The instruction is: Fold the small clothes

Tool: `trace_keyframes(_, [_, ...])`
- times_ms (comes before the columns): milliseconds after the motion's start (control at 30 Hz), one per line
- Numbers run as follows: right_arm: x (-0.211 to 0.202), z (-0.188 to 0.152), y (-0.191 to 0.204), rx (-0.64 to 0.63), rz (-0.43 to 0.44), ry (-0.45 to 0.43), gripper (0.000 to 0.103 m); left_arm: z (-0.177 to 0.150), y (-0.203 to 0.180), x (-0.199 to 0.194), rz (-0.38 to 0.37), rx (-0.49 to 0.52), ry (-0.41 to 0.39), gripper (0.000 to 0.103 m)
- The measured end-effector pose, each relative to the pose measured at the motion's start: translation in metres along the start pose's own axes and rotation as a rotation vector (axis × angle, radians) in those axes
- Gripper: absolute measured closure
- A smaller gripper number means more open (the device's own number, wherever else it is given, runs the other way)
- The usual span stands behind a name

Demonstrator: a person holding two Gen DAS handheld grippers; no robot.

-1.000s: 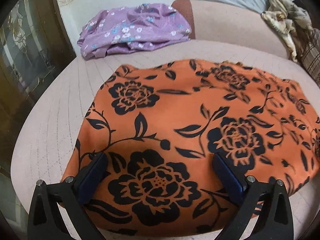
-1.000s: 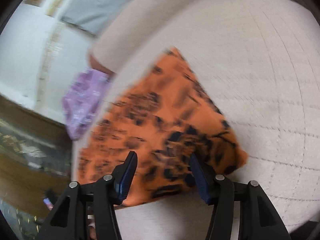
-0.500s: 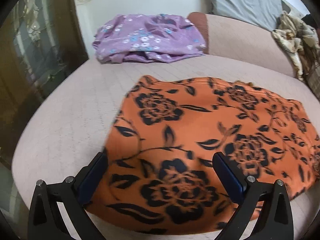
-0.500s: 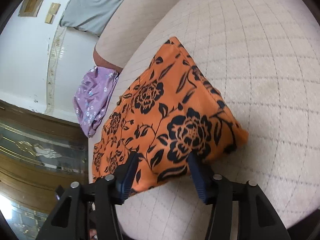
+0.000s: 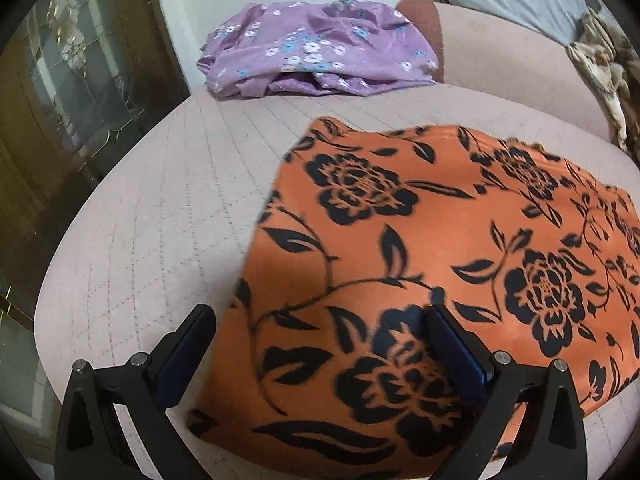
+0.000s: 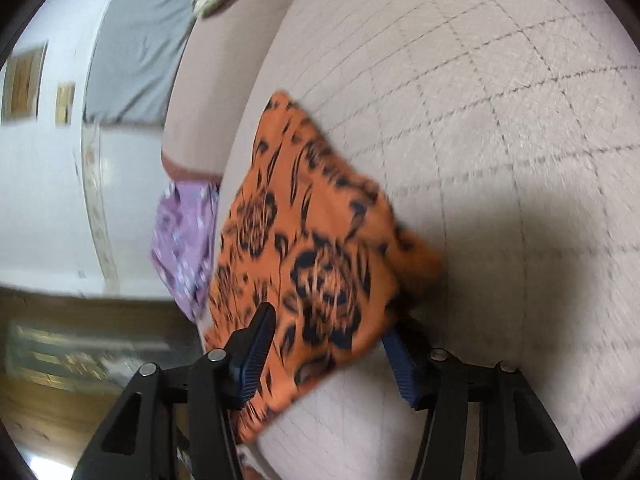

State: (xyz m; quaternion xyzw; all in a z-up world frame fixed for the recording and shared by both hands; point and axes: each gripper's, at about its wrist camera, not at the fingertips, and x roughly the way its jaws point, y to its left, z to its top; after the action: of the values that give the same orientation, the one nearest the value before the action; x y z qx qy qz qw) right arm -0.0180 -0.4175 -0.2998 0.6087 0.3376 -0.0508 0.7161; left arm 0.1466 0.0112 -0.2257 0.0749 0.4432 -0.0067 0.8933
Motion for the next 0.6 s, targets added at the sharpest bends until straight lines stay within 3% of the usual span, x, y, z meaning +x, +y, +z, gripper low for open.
trace_keyframes(133, [0.008,0.011,0.007,-0.016,-0.001,-0.091,0.047,0.005,0.030,-0.004,0.031,-0.081,-0.036,0.000])
trace_keyframes(200, [0.013,0.010,0.014,-0.068,-0.041,-0.121,0.053,0.007,0.043,-0.003,0.059,-0.112,-0.042,0.000])
trace_keyframes(267, [0.018,0.007,0.020,-0.116,-0.113,-0.149,0.082,0.007,0.058,0.002,0.064,-0.153,-0.018,0.000])
trace_keyframes(367, [0.014,0.003,0.027,-0.170,-0.155,-0.191,0.086,0.004,0.074,0.012,0.052,-0.207,0.036,0.000])
trace_keyframes(467, [0.005,-0.011,0.057,-0.310,-0.203,-0.255,0.089,0.005,0.082,0.013,0.030,-0.240,0.055,0.000])
trace_keyframes(600, [-0.010,-0.035,0.108,-0.464,-0.189,-0.296,0.093,0.012,0.089,0.010,0.035,-0.259,0.050,0.000])
